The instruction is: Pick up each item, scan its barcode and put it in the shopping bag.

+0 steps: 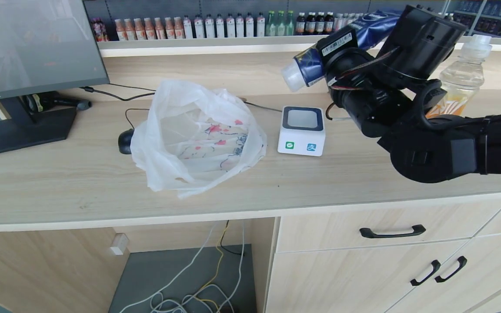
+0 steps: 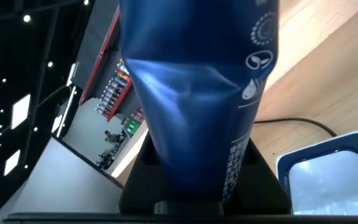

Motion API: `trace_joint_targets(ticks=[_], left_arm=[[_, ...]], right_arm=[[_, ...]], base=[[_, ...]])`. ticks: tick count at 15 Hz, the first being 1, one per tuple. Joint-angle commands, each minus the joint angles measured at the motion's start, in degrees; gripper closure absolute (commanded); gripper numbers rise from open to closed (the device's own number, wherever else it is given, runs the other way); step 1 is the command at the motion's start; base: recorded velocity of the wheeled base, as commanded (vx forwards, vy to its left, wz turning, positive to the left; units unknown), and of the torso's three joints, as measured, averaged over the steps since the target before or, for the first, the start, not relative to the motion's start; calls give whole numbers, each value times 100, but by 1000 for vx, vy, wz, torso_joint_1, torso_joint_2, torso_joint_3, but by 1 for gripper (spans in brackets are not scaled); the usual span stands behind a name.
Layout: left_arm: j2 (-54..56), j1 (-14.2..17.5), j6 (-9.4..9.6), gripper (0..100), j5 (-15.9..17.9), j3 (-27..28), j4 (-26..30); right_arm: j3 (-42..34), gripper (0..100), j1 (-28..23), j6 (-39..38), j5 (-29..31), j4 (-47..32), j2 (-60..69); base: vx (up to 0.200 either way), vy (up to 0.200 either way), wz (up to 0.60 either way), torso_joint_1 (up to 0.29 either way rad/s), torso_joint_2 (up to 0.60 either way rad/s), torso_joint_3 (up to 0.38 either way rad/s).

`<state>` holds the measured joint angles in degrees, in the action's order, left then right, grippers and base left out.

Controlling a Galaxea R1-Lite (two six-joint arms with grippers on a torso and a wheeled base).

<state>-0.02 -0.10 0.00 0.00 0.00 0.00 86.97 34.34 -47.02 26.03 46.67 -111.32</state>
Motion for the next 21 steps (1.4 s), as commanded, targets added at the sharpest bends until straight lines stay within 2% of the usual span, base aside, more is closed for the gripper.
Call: trace_joint_targets(ticks=[1, 21], left_arm=[[2, 1, 0, 100, 0, 0, 0], [2, 1, 0, 100, 0, 0, 0]], right_arm=[[294, 100, -94, -167, 131, -131, -267], [479, 100, -402, -457, 227, -140, -1146]], base=[[0, 0, 0, 0, 0, 0], [0, 0, 0, 0, 0, 0]])
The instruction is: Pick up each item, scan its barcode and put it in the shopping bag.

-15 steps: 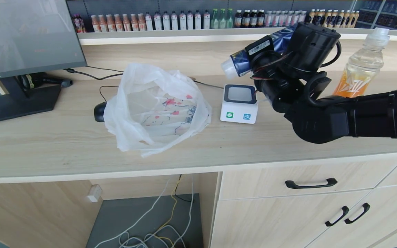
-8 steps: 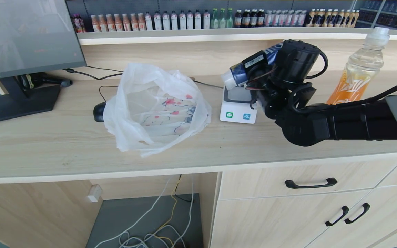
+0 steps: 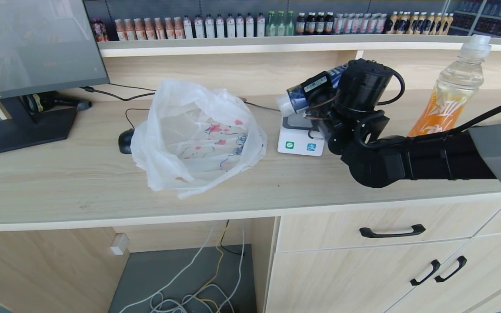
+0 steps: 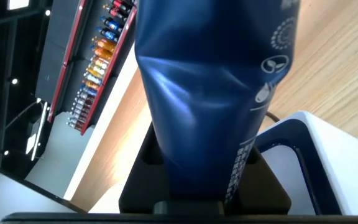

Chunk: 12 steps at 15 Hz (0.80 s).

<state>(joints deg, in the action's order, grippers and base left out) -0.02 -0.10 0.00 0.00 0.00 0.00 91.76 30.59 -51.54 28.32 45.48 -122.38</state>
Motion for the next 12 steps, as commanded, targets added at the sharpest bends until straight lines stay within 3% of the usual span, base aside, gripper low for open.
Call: trace_joint_targets(ticks=[1, 12], left_arm=[[2, 1, 0, 100, 0, 0, 0], [2, 1, 0, 100, 0, 0, 0]], right_arm=[[0, 100, -44, -5, 7, -48, -40], [0, 100, -62, 4, 16, -57, 4]], base=[[0, 0, 0, 0, 0, 0], [0, 0, 0, 0, 0, 0]])
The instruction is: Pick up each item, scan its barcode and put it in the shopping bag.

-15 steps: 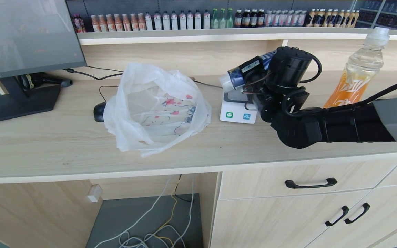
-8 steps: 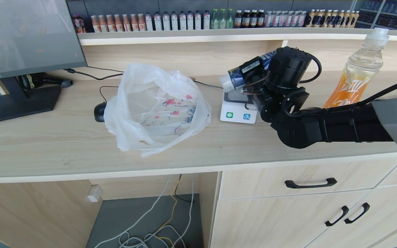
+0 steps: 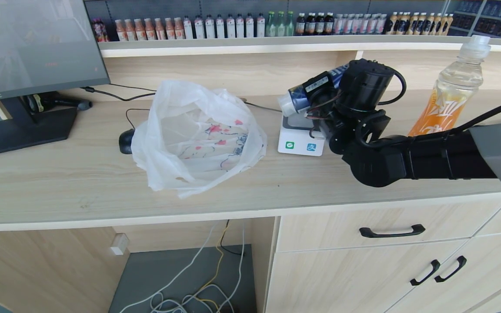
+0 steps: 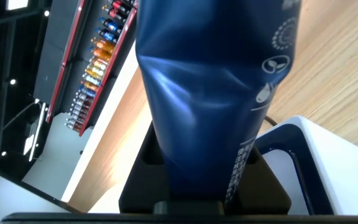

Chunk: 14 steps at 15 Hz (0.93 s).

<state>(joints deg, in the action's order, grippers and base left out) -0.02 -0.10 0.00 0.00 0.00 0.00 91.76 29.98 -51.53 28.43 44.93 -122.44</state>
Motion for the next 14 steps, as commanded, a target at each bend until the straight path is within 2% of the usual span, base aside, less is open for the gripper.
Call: trace_joint_targets(ticks=[1, 9, 14], left_arm=[[2, 1, 0, 100, 0, 0, 0], [2, 1, 0, 100, 0, 0, 0], [2, 1, 0, 100, 0, 0, 0]], right_arm=[[0, 100, -9, 3, 5, -11, 27], [9, 100, -27, 3, 66, -73, 89], [395, 100, 140, 29, 66, -916, 634]], base=[[0, 0, 0, 0, 0, 0], [0, 0, 0, 0, 0, 0], [0, 0, 0, 0, 0, 0]])
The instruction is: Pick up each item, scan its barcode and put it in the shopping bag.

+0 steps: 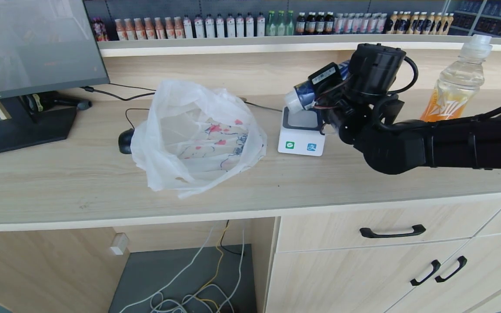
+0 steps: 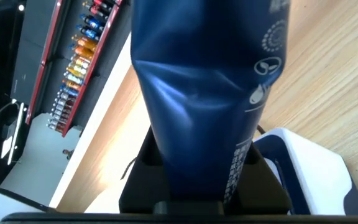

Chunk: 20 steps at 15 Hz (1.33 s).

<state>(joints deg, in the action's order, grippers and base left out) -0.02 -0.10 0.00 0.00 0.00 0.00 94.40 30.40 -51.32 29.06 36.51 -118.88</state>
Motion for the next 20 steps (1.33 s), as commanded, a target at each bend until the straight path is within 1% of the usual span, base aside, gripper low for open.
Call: trace_joint_targets(ticks=[1, 2, 4, 5, 7, 9, 10, 13, 15, 16, 17, 18, 19, 20], left_arm=[[2, 1, 0, 100, 0, 0, 0], [2, 1, 0, 100, 0, 0, 0], [2, 1, 0, 100, 0, 0, 0], [2, 1, 0, 100, 0, 0, 0], [2, 1, 0, 100, 0, 0, 0], [2, 1, 0, 100, 0, 0, 0], [2, 1, 0, 100, 0, 0, 0], [2, 1, 0, 100, 0, 0, 0], [2, 1, 0, 100, 0, 0, 0], [2, 1, 0, 100, 0, 0, 0], [2, 1, 0, 100, 0, 0, 0], [2, 1, 0, 100, 0, 0, 0], [2, 1, 0, 100, 0, 0, 0], [2, 1, -9, 100, 0, 0, 0]], right_arm=[[140, 100, 247, 35, 3, -241, 471], [131, 100, 361, 105, 3, -311, 603], [122, 100, 467, 527, 3, -355, 796], [131, 100, 467, 1045, -41, -355, 876], [148, 100, 519, 1617, -270, -346, 1069], [-80, 100, 686, 1792, -340, -355, 1394], [-80, 100, 686, 1792, -340, -355, 1394], [-704, 100, 985, 2592, -331, -276, 2080], [-1214, 100, 1143, 2961, -340, 295, 2308], [-1917, 100, 1205, 3717, -639, 1165, 2387], [-2251, 100, 1240, 4218, -894, 1666, 2405], [-2769, 100, 1310, 4939, -1518, 2554, 2414], [-3007, 100, 1310, 5159, -1834, 2906, 2414], [-3253, 100, 1293, 5334, -2027, 3187, 2405]], base=[[0, 0, 0, 0, 0, 0], [0, 0, 0, 0, 0, 0], [0, 0, 0, 0, 0, 0], [0, 0, 0, 0, 0, 0], [0, 0, 0, 0, 0, 0], [0, 0, 0, 0, 0, 0], [0, 0, 0, 0, 0, 0], [0, 0, 0, 0, 0, 0], [0, 0, 0, 0, 0, 0], [0, 0, 0, 0, 0, 0], [0, 0, 0, 0, 0, 0], [0, 0, 0, 0, 0, 0], [0, 0, 0, 0, 0, 0], [0, 0, 0, 0, 0, 0]])
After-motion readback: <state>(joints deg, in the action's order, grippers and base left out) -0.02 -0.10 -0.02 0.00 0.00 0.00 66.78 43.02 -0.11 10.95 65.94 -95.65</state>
